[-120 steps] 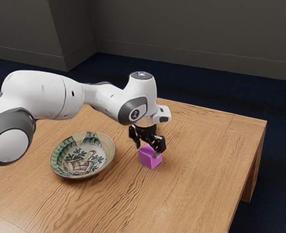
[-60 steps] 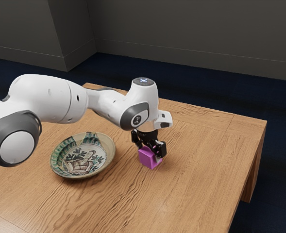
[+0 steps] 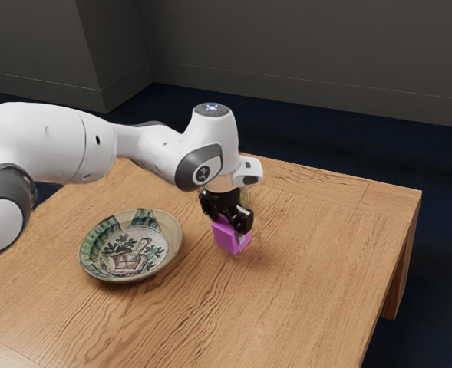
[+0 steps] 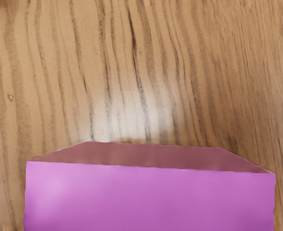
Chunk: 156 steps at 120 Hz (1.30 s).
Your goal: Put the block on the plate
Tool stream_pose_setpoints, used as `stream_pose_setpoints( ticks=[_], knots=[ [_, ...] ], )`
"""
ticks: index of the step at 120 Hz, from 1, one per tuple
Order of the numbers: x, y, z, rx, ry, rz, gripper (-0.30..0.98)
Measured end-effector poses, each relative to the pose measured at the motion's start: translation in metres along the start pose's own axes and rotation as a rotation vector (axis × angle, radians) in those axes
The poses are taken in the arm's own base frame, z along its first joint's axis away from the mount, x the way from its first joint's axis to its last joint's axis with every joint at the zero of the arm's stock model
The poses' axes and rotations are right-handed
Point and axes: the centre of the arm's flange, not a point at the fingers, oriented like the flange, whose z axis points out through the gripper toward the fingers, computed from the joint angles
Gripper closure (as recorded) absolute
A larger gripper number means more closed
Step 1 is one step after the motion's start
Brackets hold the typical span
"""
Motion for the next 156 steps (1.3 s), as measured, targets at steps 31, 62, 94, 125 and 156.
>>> stream_pose_setpoints(
  ticks=[31,62,94,125,156],
  knots=[
    [-0.094,-0.078,-0.048,0.006,-0.031,-0.175,0.30],
    [-0.121,-0.182,-0.035,0.007,-0.059,-0.372,0.28],
    [-0.093,-0.209,-0.009,-0.008,-0.057,-0.395,0.16],
    [-0.087,-0.186,-0.064,-0.020,0.043,-0.350,0.05],
    [-0.076,-0.152,-0.187,-0.007,0.122,-0.267,0.01]
  ],
)
